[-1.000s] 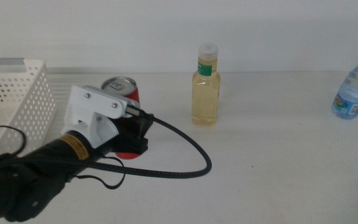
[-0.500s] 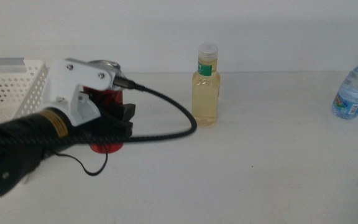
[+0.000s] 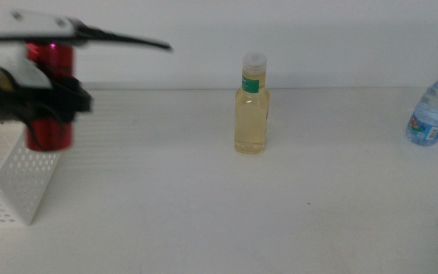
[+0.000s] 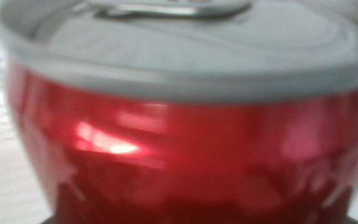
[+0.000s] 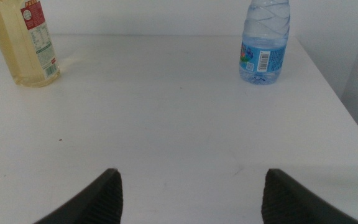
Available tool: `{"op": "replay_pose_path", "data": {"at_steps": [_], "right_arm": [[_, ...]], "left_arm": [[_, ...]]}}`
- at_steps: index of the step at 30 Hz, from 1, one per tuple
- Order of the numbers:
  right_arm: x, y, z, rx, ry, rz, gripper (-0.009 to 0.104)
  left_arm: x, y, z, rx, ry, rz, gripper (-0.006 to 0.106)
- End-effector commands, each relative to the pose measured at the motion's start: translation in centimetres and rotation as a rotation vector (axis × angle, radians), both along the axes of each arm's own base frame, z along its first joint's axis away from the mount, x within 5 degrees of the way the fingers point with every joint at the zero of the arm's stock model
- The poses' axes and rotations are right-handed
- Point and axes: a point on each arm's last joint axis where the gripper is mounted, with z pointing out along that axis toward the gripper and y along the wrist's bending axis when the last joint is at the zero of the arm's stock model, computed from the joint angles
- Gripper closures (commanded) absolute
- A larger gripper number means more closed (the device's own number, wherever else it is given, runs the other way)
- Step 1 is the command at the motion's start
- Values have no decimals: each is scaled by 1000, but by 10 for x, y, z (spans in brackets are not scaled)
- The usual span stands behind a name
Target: Use arms to grab the bottles and put them into the dustbin to the left of the table.
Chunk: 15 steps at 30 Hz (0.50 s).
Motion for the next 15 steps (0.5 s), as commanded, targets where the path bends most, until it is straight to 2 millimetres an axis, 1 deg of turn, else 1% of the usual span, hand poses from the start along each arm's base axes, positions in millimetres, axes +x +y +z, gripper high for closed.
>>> {"op": "replay_pose_path", "data": {"at_steps": [1, 6, 9, 15], "right_arm": [[-1, 0, 11, -13, -108, -3, 36], [-1, 0, 11, -13, -108, -3, 36], [-1, 0, 11, -13, -108, -3, 36], [-1, 0, 11, -13, -108, -3, 36]], "left_arm": [[2, 12, 41, -19, -147, 31, 105], [15, 45, 58, 11, -80, 117, 105], [23, 61, 61, 49, -34, 139, 105], [42, 87, 65, 82, 31, 187, 105]]}}
